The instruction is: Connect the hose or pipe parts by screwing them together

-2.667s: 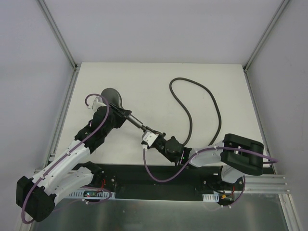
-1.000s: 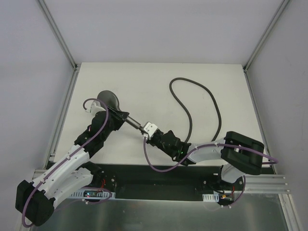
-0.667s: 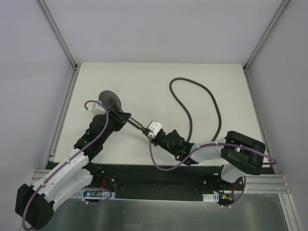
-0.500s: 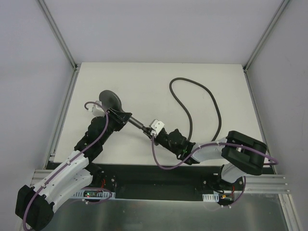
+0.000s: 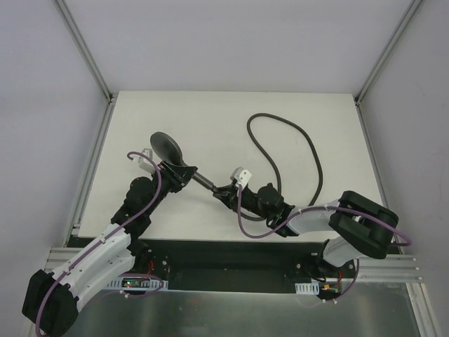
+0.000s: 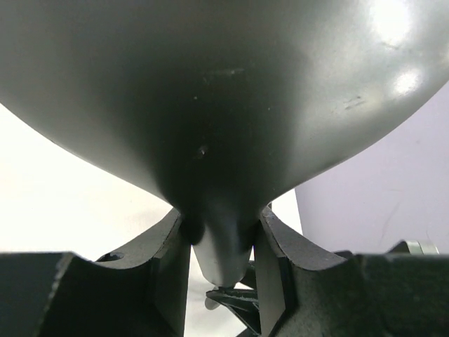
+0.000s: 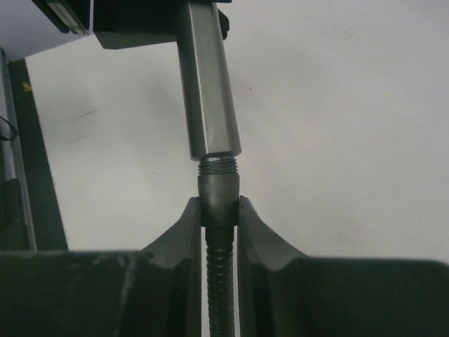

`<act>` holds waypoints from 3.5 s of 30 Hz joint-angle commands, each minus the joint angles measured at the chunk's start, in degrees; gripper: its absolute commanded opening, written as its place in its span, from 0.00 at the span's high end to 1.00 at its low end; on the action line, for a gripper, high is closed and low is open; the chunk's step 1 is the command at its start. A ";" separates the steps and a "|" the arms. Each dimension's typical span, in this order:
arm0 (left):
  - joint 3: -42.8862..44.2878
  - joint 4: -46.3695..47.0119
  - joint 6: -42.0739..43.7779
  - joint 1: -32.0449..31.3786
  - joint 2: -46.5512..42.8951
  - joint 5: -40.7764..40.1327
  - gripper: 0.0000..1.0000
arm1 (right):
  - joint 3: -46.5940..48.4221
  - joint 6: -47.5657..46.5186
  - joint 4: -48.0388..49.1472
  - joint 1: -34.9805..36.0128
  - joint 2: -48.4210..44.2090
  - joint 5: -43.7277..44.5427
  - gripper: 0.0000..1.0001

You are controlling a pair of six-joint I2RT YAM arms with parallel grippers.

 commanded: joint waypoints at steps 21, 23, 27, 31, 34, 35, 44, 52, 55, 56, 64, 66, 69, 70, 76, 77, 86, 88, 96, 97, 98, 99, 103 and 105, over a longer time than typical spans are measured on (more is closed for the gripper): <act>-3.86 17.23 4.21 -1.86 1.80 24.27 1.00 | 3.96 25.99 24.03 -12.72 1.28 -36.46 0.99; -3.77 17.49 4.91 -1.86 2.41 25.58 1.00 | 4.49 27.40 24.04 -13.60 1.46 -38.14 0.99; -3.24 18.80 5.62 -1.95 4.08 27.26 1.00 | 6.60 30.12 24.03 -14.57 2.16 -42.53 0.99; -2.89 18.81 7.20 -1.86 4.52 28.05 1.00 | 8.09 32.41 24.04 -14.66 2.69 -45.70 0.99; -2.80 18.02 8.08 -1.95 4.61 27.87 1.00 | 8.80 33.65 23.95 -14.83 3.57 -47.29 0.99; -2.80 17.76 8.17 -1.86 4.61 27.79 1.00 | 8.80 33.82 24.03 -14.83 3.74 -47.29 0.99; -3.33 15.21 8.43 -1.86 3.04 24.02 1.00 | 7.05 33.74 24.04 -15.09 4.27 -42.38 0.96; 0.88 0.11 8.00 -1.95 1.18 12.77 1.00 | 5.73 33.65 23.77 -15.45 4.62 -36.31 0.60; 4.14 -7.72 6.33 -1.95 2.06 7.23 1.00 | 3.45 32.42 23.95 -15.27 5.50 -34.82 0.44; 4.66 -8.87 6.24 -1.86 2.24 6.35 1.00 | 2.57 31.98 23.86 -15.27 5.59 -34.64 0.40; 6.34 -14.15 3.34 -1.86 2.24 -3.93 1.00 | -1.83 23.21 11.77 -13.61 -1.25 -27.71 0.25; 7.04 -15.29 2.81 -1.95 2.24 -5.61 1.00 | -0.61 13.73 -1.36 -9.24 -6.33 -19.20 0.25; 8.09 -17.92 1.93 -1.95 2.59 -9.12 1.00 | 2.73 0.45 -14.77 -2.64 -11.00 -5.83 0.25; 8.45 -19.50 1.23 -1.95 2.85 -10.09 1.00 | 3.17 -1.92 -15.86 -1.48 -11.54 -4.07 0.25; 12.75 -25.31 -2.02 -1.86 3.91 -13.87 1.00 | 9.06 -12.84 -25.97 7.22 -10.59 9.82 0.26; 13.10 -25.66 -2.63 -1.86 3.82 -13.96 1.00 | 9.50 -13.89 -26.06 8.27 -9.54 13.14 0.26; 16.36 -29.79 -6.86 -1.95 4.26 -13.17 1.00 | 14.69 -20.06 -26.15 14.87 -1.81 21.35 0.23; 16.45 -30.23 -7.73 -1.95 4.00 -13.17 1.00 | 15.65 -20.67 -26.24 15.14 -0.57 21.44 0.25; 16.01 -31.55 -10.98 -1.95 2.42 -11.59 1.00 | 19.08 -22.43 -24.83 15.67 4.09 24.78 0.46; 15.83 -31.47 -11.51 -1.86 2.07 -11.24 1.00 | 19.35 -22.34 -24.83 15.67 4.27 24.86 0.53; 15.57 -31.46 -11.86 -1.95 1.54 -10.72 1.00 | 19.61 -22.25 -24.74 15.67 4.62 24.95 0.58; 15.39 -31.46 -12.30 -1.95 1.19 -10.54 1.00 | 20.05 -21.64 -24.66 15.58 4.80 24.87 0.62; 14.78 -31.55 -12.13 -1.95 0.48 -10.18 1.00 | 19.88 -19.18 -24.66 15.05 4.10 21.98 0.91; 14.16 -31.20 -11.52 -1.95 0.04 -9.75 1.00 | 19.18 -14.81 -24.13 13.39 2.78 15.31 0.97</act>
